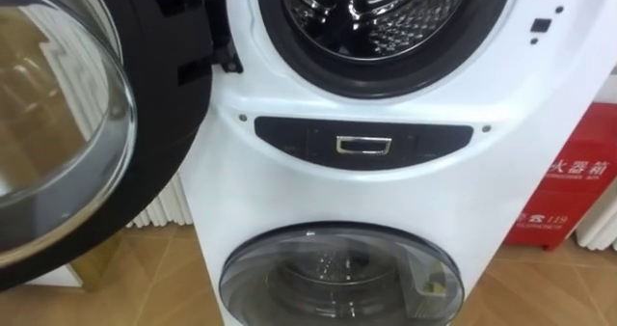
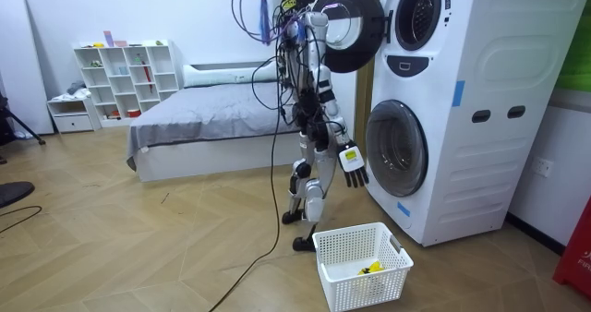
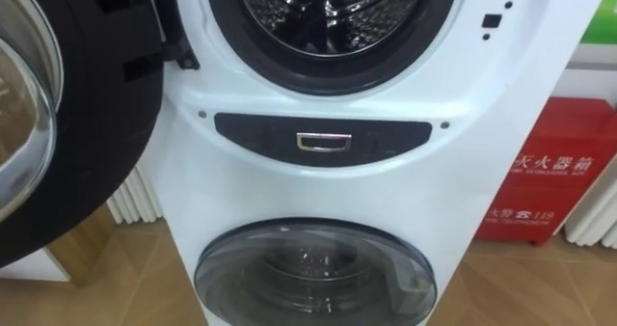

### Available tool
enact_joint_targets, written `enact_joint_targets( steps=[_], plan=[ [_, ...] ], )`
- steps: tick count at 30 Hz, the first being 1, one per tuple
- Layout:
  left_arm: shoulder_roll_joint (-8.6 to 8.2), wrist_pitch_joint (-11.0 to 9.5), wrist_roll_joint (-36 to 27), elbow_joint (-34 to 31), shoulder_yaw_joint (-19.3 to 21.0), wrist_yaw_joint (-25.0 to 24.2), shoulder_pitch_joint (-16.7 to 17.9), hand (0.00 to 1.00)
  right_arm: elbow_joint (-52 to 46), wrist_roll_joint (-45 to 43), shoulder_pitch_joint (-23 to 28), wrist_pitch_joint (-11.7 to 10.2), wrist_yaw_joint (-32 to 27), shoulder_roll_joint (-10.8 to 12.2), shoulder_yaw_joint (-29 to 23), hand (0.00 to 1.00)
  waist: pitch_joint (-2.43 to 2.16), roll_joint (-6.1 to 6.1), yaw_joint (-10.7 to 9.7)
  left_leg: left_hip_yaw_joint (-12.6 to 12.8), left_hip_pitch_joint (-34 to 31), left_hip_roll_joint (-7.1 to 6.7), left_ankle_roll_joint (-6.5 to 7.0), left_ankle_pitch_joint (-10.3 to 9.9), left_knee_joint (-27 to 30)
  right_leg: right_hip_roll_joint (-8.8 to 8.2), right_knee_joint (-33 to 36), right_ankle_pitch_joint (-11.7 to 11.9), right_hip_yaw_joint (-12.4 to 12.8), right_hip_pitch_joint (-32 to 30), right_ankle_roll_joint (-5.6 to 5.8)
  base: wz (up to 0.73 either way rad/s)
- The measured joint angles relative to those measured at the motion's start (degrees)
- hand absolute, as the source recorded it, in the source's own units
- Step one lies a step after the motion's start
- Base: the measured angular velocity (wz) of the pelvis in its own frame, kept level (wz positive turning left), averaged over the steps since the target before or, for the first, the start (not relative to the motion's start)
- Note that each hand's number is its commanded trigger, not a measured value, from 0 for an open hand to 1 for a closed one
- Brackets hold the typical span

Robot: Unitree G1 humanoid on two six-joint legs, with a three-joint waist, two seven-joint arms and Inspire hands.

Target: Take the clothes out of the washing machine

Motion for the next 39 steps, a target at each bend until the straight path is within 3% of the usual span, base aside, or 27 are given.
enact_joint_targets(
  steps=[4,7,10,11,12,17,19,21,26,31,37,39],
  plan=[
    [3.02,-0.20,-4.19,-5.36,-0.02,-1.90,-2.42,0.00,-0.38,-0.03,0.13,0.01,0.06,-1.00,-0.05,0.00,0.10,0.68,0.10,-0.07,-0.04,0.00,0.01,0.01,0.27,0.06,0.06,0.00,0.38,-0.03,0.00,-0.01],
    [5.39,0.20,-5.24,-16.33,0.53,-2.66,-2.84,0.00,-1.25,-0.25,1.09,-0.21,-0.02,-1.19,-1.22,0.00,-0.04,1.03,0.19,-0.13,-0.42,0.06,0.00,0.01,0.11,0.11,0.03,0.00,0.03,-0.50,0.00,0.02],
    [8.95,0.18,-5.89,-24.57,0.54,-3.54,-4.09,0.00,-3.17,-0.25,3.25,-0.20,-0.12,-1.51,-2.72,0.00,-0.22,2.29,0.37,-0.30,-0.23,0.05,-0.04,0.03,-0.09,0.16,0.01,0.00,0.11,-0.30,0.00,0.00],
    [10.56,0.59,-4.16,-25.83,0.16,-3.57,-4.45,0.00,-3.86,0.00,3.57,-0.10,-0.22,-1.74,-2.78,0.00,-0.38,2.64,0.24,-0.26,-0.02,-0.01,-0.04,0.03,-0.27,0.17,0.03,-0.01,0.43,-0.29,0.01,-0.08],
    [11.35,1.94,-4.09,-25.85,0.09,-3.69,-4.13,0.00,-4.67,0.08,4.02,-0.03,-0.31,-1.72,-2.77,0.00,-0.18,3.08,0.02,-0.20,-0.01,-0.02,-0.04,0.03,-0.21,0.17,-0.02,-0.01,0.51,-0.61,0.01,-0.07],
    [11.34,4.96,-3.99,-29.01,0.52,-4.15,-4.20,0.00,-4.86,-0.22,6.32,0.66,-0.27,-1.58,-2.98,0.00,-0.04,2.93,0.37,-0.61,-0.26,0.16,-0.09,0.07,-0.15,0.31,-0.09,-0.01,0.55,-1.01,0.02,0.04],
    [12.28,6.34,-2.29,-30.34,0.59,-4.12,-4.20,0.00,-4.79,-1.32,6.46,0.87,0.05,-1.57,-4.84,0.00,-0.16,2.77,0.65,-0.83,-0.85,0.17,-0.10,0.07,-0.01,0.33,-0.04,-0.01,0.58,-1.55,0.01,0.05],
    [14.57,8.13,-1.80,-30.79,0.56,-4.07,-4.21,0.00,-4.96,-2.02,6.51,0.83,-0.10,-1.81,-7.21,0.00,-0.24,2.28,0.68,-0.98,-1.34,0.23,-0.10,0.07,0.40,0.39,-0.11,0.00,0.70,-1.73,0.01,0.00],
    [15.90,9.33,0.45,-31.07,0.56,-2.90,-4.21,0.00,-5.48,-2.83,7.66,0.91,-0.05,-2.79,-8.08,0.00,-0.30,2.13,0.50,-0.95,-1.35,0.32,-0.13,0.09,0.53,0.46,-0.09,0.01,0.83,-1.46,-0.02,0.00],
    [16.00,9.34,2.14,-31.18,0.56,-2.60,-4.21,0.00,-5.46,-4.70,7.79,1.48,0.16,-2.80,-9.07,0.00,-0.25,2.11,0.53,-0.97,-1.04,0.34,-0.16,0.10,0.62,0.48,-0.07,0.06,0.90,-1.35,-0.10,0.00],
    [15.95,9.39,14.92,-34.64,0.53,-0.77,-4.10,0.00,-4.81,-10.75,8.51,2.10,0.83,-2.75,-9.07,0.00,-0.03,1.44,0.32,-1.81,-1.03,0.29,-0.17,0.11,0.60,0.52,-0.05,0.12,0.46,-0.67,-0.20,0.06],
    [15.93,10.37,19.96,-37.67,0.42,-0.01,-4.01,0.00,-4.35,-11.65,8.07,2.19,0.92,-2.57,-8.62,0.00,0.23,0.42,0.15,-2.84,-1.35,0.26,-0.17,0.10,1.12,0.52,0.01,0.13,0.16,-0.63,-0.20,0.23]
  ],
)
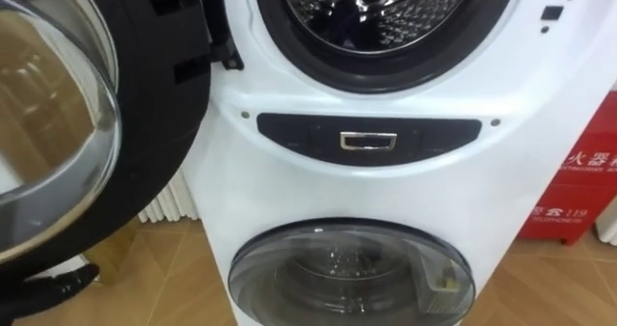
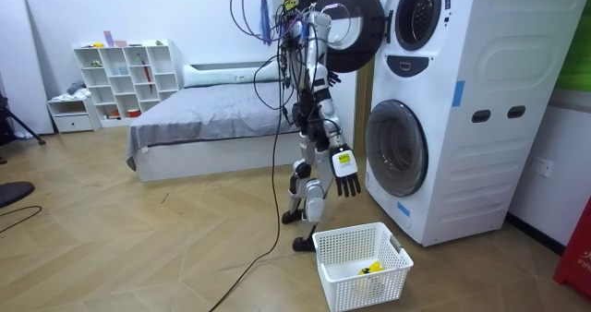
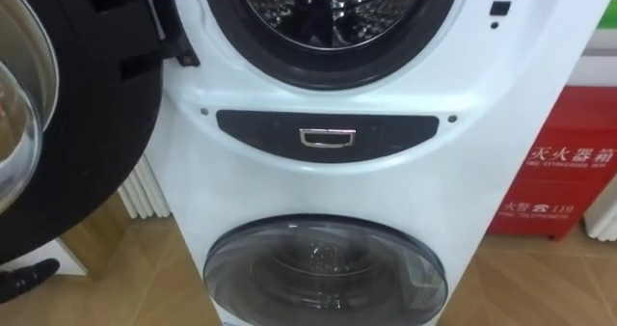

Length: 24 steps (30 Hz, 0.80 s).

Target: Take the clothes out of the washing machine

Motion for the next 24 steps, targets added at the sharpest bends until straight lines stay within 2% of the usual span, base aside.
enact_joint_targets(
  steps=[1,3,4,7,8,9,11,12,14,15,16,18,19,20,21,22,23,24],
  plan=[
    [0.00,0.44,1.44,-1.02,-0.09,0.25,0.00,0.00,-0.01,0.01,-0.01,0.00,-0.02,-0.01,0.31,0.00,0.02,-0.28,0.00,-0.17,-0.28,0.00,0.00,0.00,0.26,0.00,0.00,0.00,0.11,-0.01,0.00,0.32],
    [-0.09,3.03,7.49,-6.72,-2.74,1.84,0.02,0.00,-0.01,-0.11,-0.21,-0.03,-0.03,0.02,1.38,0.00,0.10,-1.28,-0.01,-2.23,-2.13,-0.11,0.03,-0.02,1.57,0.01,-0.04,0.16,-0.05,-0.12,-0.02,0.47],
    [-0.10,3.47,8.10,-7.88,-3.57,2.09,0.12,0.00,-0.02,-0.14,-0.40,-0.03,-0.01,0.02,1.53,0.00,0.17,-1.39,-0.01,-2.64,-2.47,-0.11,0.03,-0.01,1.68,0.03,-0.08,0.28,0.02,-0.15,0.01,0.47],
    [-0.10,3.91,12.05,-11.96,-5.12,3.25,2.11,0.00,0.10,-0.01,-1.87,-1.45,0.42,0.03,2.66,0.00,0.21,-1.39,-0.04,-3.46,-4.15,-0.06,0.15,-0.07,2.65,0.06,-0.13,0.50,0.07,-0.90,0.01,0.23],
    [-0.10,4.12,15.37,-13.14,-5.95,3.56,2.36,0.00,0.79,0.28,-2.30,-2.27,0.61,0.04,3.42,0.00,0.25,-1.34,-0.18,-4.21,-4.88,-0.21,0.15,-0.06,3.07,0.05,-0.27,0.52,0.01,-1.01,-0.01,0.33],
    [-0.10,5.19,19.07,-14.69,-7.33,4.34,2.36,0.00,2.32,0.51,-2.96,-2.62,0.70,0.03,4.20,0.00,0.29,-1.26,-0.27,-4.89,-5.56,-0.27,0.15,-0.06,3.71,0.06,-0.28,0.52,0.24,-0.94,-0.01,0.41],
    [-0.10,6.81,21.94,-17.05,-8.94,4.75,2.67,0.00,4.43,0.33,-3.84,-2.65,0.78,0.20,4.95,0.00,0.34,-1.19,-0.31,-5.90,-6.17,-0.51,0.25,0.00,4.01,0.05,-0.36,0.52,0.54,-0.79,-0.01,0.38],
    [-0.10,8.47,22.72,-19.71,-9.56,4.74,3.76,0.00,5.20,0.28,-4.09,-2.80,0.95,0.34,4.97,0.00,0.34,-1.20,-0.34,-6.09,-6.43,-0.66,0.27,0.02,4.23,0.01,-0.99,0.53,0.61,-0.41,-0.02,0.28],
    [-0.11,9.33,23.87,-23.05,-11.09,4.64,6.09,0.00,6.45,0.32,-4.24,-3.38,1.03,0.30,4.97,0.00,0.40,-1.11,-1.04,-6.10,-6.73,-0.98,0.42,0.10,4.46,-0.27,-1.72,0.53,0.59,0.24,-0.03,0.27],
    [-0.22,9.32,24.55,-25.56,-12.25,4.14,8.14,0.00,7.07,0.32,-4.52,-3.45,1.22,0.33,5.03,0.00,0.57,-0.95,-1.49,-6.14,-6.75,-1.07,0.49,0.15,4.49,-0.34,-1.96,0.53,0.75,0.54,-0.02,0.23],
    [-0.42,9.32,24.52,-26.28,-12.76,3.85,8.52,0.00,7.31,0.31,-4.60,-3.48,1.36,0.35,5.05,0.00,0.72,-0.85,-1.49,-6.19,-6.75,-1.08,0.50,0.15,4.53,-0.35,-1.98,0.53,0.76,0.60,-0.03,0.12],
    [-0.65,9.32,24.52,-27.94,-15.54,3.06,8.61,0.00,8.20,0.39,-5.25,-3.96,1.62,0.36,5.46,0.00,1.57,-0.35,-1.52,-6.21,-6.92,-1.05,0.56,0.19,4.53,-0.34,-2.07,0.53,0.61,0.61,-0.02,0.02],
    [-0.65,9.32,24.52,-28.55,-16.43,2.88,8.61,0.00,8.16,0.43,-5.23,-4.19,1.60,0.36,5.48,0.00,1.72,-0.16,-1.53,-6.21,-7.02,-1.04,0.55,0.20,4.51,-0.33,-2.08,0.53,0.62,0.51,-0.02,-0.04],
    [-0.64,9.31,24.58,-30.54,-18.26,2.04,8.61,0.00,8.10,0.46,-5.25,-4.53,1.54,0.36,5.59,0.00,1.95,0.16,-1.54,-6.11,-7.29,-1.03,0.52,0.32,4.48,-0.31,-2.08,0.51,0.67,0.15,0.00,-0.10],
    [-0.51,9.31,24.93,-35.42,-19.03,1.67,8.57,0.00,8.04,0.47,-5.43,-4.58,1.52,0.36,6.34,0.00,2.03,0.24,-1.75,-6.01,-7.66,-1.03,0.39,0.49,4.34,-0.31,-2.09,0.44,0.69,-0.33,0.13,-0.15],
    [-0.48,8.19,24.96,-37.53,-18.94,1.64,8.48,0.00,8.07,0.48,-5.65,-4.58,1.49,0.36,6.61,0.00,1.93,0.05,-1.95,-5.90,-7.76,-1.05,0.30,0.62,4.13,-0.32,-2.05,0.37,0.80,-0.65,0.23,-0.21],
    [-0.47,4.48,25.08,-42.42,-19.01,1.62,7.76,0.00,8.20,0.56,-6.31,-4.51,1.30,0.33,7.64,0.00,1.86,0.09,-2.69,-5.35,-7.71,-1.07,0.21,1.13,3.29,-0.34,-2.04,0.34,1.33,-1.20,0.27,-0.26],
    [-0.96,-1.17,25.07,-46.56,-19.27,1.57,6.14,0.00,8.13,0.58,-6.93,-4.53,0.93,0.34,8.96,0.00,1.53,0.31,-3.62,-4.54,-7.38,-1.09,0.15,1.78,2.23,-0.41,-1.97,0.35,1.90,-1.88,0.27,-0.32]
  ],
)
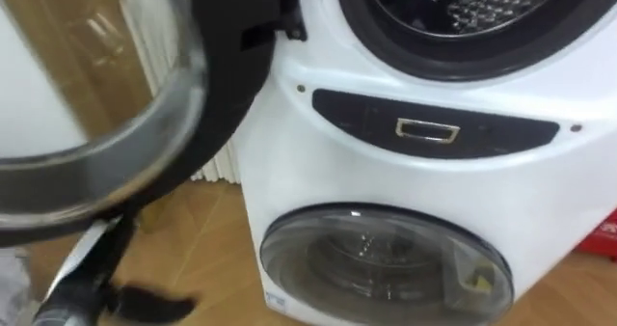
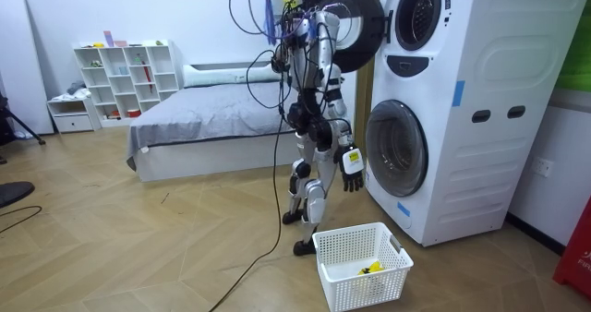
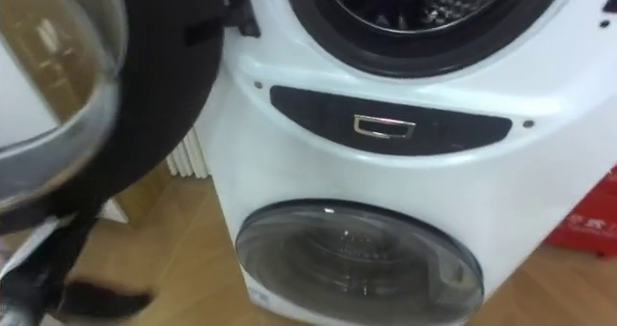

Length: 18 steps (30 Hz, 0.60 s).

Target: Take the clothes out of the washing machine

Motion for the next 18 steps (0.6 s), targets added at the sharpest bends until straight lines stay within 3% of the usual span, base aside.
enact_joint_targets(
  steps=[1,2,3,5,7,9,12,14,15,18],
  plan=[
    [-0.43,-2.61,0.04,-1.35,-0.08,0.00,-0.95,0.00,-0.02,-0.03,-0.42,0.02,-0.03,-0.03,0.56,0.00,-0.19,0.17,-0.03,0.40,0.39,-0.04,-0.06,0.27,-0.74,-0.05,0.04,0.01,0.24,-0.09,-0.01,-0.42],
    [-1.03,-7.93,-0.04,-2.02,-0.61,-0.05,-2.57,0.00,-0.16,-0.03,-0.90,-0.04,-0.10,-0.05,1.59,0.00,-0.44,0.19,-0.93,1.28,1.37,-0.09,-0.13,0.80,-2.09,-0.14,0.08,0.03,0.27,-0.05,-0.06,-0.44],
    [-4.01,-10.47,-0.01,-2.06,-1.41,0.44,-1.51,0.00,-0.10,-0.02,-0.91,-0.28,0.00,-0.01,2.02,0.00,-0.97,0.51,-1.82,1.70,2.40,-0.07,-0.19,0.86,-2.68,-0.14,0.18,-0.09,0.61,0.18,-0.25,-0.39],
    [-6.64,-10.72,3.66,-2.03,-2.24,-1.19,-0.99,0.00,0.12,0.04,-0.52,-0.62,-0.03,0.09,3.30,0.00,-1.17,0.09,-2.44,1.89,3.77,-0.07,-0.26,0.89,-2.92,-0.10,0.34,-0.45,1.29,0.77,-0.46,-0.18],
    [-6.83,-10.79,6.38,-1.98,-3.19,-3.08,-1.01,0.00,0.57,0.04,-0.73,-0.59,-0.01,0.10,4.36,0.00,-1.15,-0.65,-2.52,1.99,4.49,-0.07,-0.28,0.90,-3.00,-0.11,1.01,-0.91,1.63,1.01,-0.55,-0.08],
    [-7.10,-11.07,8.47,-1.97,-3.40,-5.58,-1.04,0.00,0.62,0.04,-0.91,-0.61,-0.30,0.11,4.34,0.00,-1.77,-1.57,-2.76,2.53,4.93,-0.04,-0.29,0.89,-2.95,-0.15,1.12,-1.15,2.04,1.13,-0.66,-0.12],
    [-7.17,-11.37,9.03,-1.78,-4.17,-6.53,-1.61,0.00,0.60,1.86,-1.90,-0.58,-1.52,0.11,4.74,0.00,-1.49,-2.65,-3.01,2.74,6.22,-0.10,-0.29,0.89,-2.96,-0.32,0.95,-1.27,2.08,2.24,-0.55,-0.02],
    [-7.03,-11.65,9.36,-1.34,-4.35,-6.97,-1.56,0.00,0.63,3.03,-2.04,-0.57,-2.36,0.11,4.76,0.00,-1.31,-2.77,-3.34,2.85,6.65,-0.14,-0.30,0.87,-3.02,-0.38,0.92,-1.31,2.10,2.67,-0.50,0.00],
    [-6.99,-12.53,9.16,0.30,-4.62,-7.19,-1.55,0.00,0.61,3.09,-1.81,-0.48,-2.91,0.09,4.77,0.00,-1.45,-2.81,-3.35,2.93,6.96,-0.15,-0.30,0.87,-3.23,-0.38,1.03,-1.31,2.18,2.78,-0.50,0.00],
    [-7.48,-12.56,8.35,7.33,-5.35,-7.71,-1.18,0.00,0.37,3.56,-1.39,0.70,-3.76,0.09,4.68,0.00,-1.62,-1.77,-2.95,3.22,7.51,-0.13,-0.34,0.89,-3.92,-0.35,1.11,-1.27,2.32,2.81,-0.55,-0.06]
  ],
)
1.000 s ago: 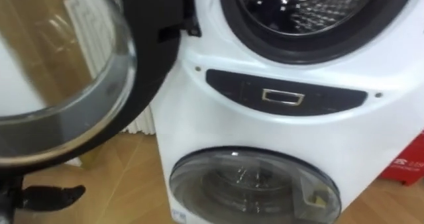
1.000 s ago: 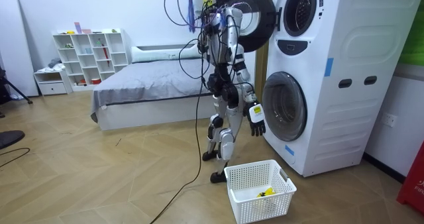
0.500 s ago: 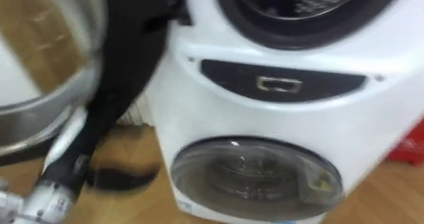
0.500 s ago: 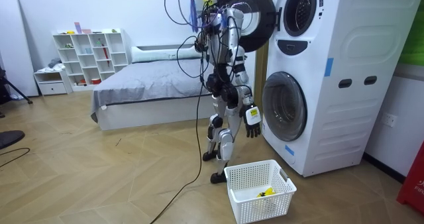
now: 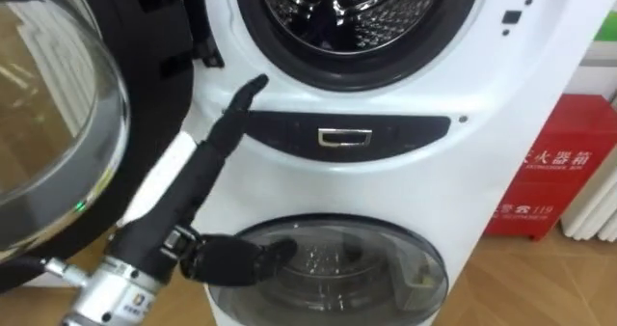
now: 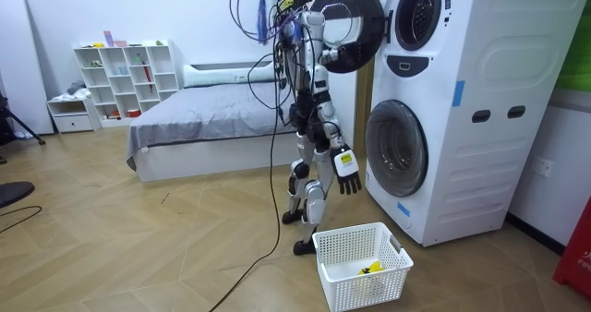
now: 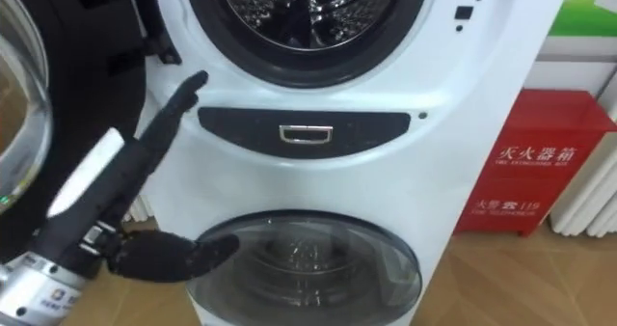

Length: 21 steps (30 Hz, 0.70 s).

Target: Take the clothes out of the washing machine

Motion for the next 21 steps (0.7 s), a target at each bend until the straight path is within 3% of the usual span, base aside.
enact_joint_targets(
  steps=[1,2,5,8,9,10,11,14,16,19,21],
  plan=[
    [-0.23,-0.15,-0.23,2.05,-0.02,-0.18,0.40,0.00,0.01,0.25,0.06,0.21,-0.21,-0.02,0.01,0.00,0.13,-0.22,0.03,0.12,0.13,-0.01,-0.04,0.04,-0.27,0.00,0.01,0.00,0.01,0.00,0.00,-0.10],
    [-0.95,-0.58,-0.20,7.09,-0.08,-0.35,1.73,0.00,0.01,1.03,0.08,0.84,-0.31,-0.07,-0.12,0.00,-0.42,0.64,-0.14,0.43,0.61,-0.03,-0.12,0.14,-0.86,0.00,0.22,0.04,0.06,0.03,-0.06,-0.20],
    [-3.67,0.02,-0.23,24.05,-0.04,-0.42,4.70,0.00,-0.51,1.09,0.04,1.29,0.00,0.21,-0.42,0.00,-0.46,1.29,-0.25,1.40,2.25,0.01,-0.27,0.28,-1.67,0.02,1.34,-0.69,0.72,0.18,-0.17,-0.19],
    [-5.50,0.92,-0.12,41.62,0.47,-0.40,6.81,0.00,-2.69,2.21,0.17,2.18,0.00,0.49,-0.54,0.00,-0.14,-0.09,-0.11,1.71,2.18,0.06,-0.30,0.29,-1.79,0.17,0.78,-0.74,1.03,0.13,-0.22,-0.04],
    [-5.56,1.44,-0.16,48.29,0.86,-0.36,7.00,0.00,-2.90,2.22,0.15,2.26,0.00,0.52,-0.57,0.00,-0.34,-0.52,0.08,1.75,2.11,0.06,-0.34,0.27,-1.81,0.17,0.61,-0.75,0.94,0.15,-0.21,0.00],
    [-5.59,1.53,-0.19,51.44,1.51,-0.32,7.09,0.00,-2.97,2.27,0.32,2.25,-0.02,0.56,-0.57,0.00,-0.25,-1.07,0.09,1.82,2.15,0.06,-0.35,0.26,-1.82,0.18,0.50,-0.75,1.00,0.16,-0.20,0.00],
    [-5.67,1.34,-0.77,57.46,3.53,0.25,7.12,0.00,-3.78,3.13,0.74,2.34,-0.02,0.65,-0.59,0.00,-0.15,-2.11,0.67,1.96,2.16,0.08,-0.38,0.24,-1.91,0.23,0.00,-0.73,1.04,0.27,-0.22,-0.05],
    [-5.74,1.30,-3.62,70.80,9.57,3.82,7.17,0.00,-5.34,4.71,1.69,2.27,-0.29,0.62,-1.32,0.00,-0.44,-2.94,2.15,2.39,2.83,0.40,-0.94,-0.28,-1.99,0.57,0.03,-0.58,1.99,0.46,-0.19,-0.14],
    [-5.92,1.30,-5.83,74.16,12.22,5.58,7.22,0.00,-5.80,5.74,2.20,2.25,-0.74,0.61,-2.56,0.00,-0.26,-2.45,2.37,2.41,3.42,0.51,-0.84,-0.88,-2.02,0.67,-0.08,-0.48,1.90,0.95,-0.08,-0.09],
    [-6.02,1.28,-8.18,75.13,18.83,7.74,5.88,0.00,-6.23,6.00,2.48,1.96,-0.73,0.40,-3.55,0.00,-0.26,-0.58,3.83,2.79,4.16,0.60,-0.79,-1.17,-2.61,0.76,0.03,-0.42,1.97,1.23,-0.02,-0.10],
    [-5.61,1.24,-10.64,74.96,24.25,10.82,3.06,0.00,-6.96,5.73,3.55,1.83,-0.80,0.21,-5.66,0.00,-0.33,1.53,4.70,2.86,4.40,0.59,-0.79,-1.15,-2.81,0.81,0.10,-0.40,2.13,1.30,-0.04,-0.04]
  ],
)
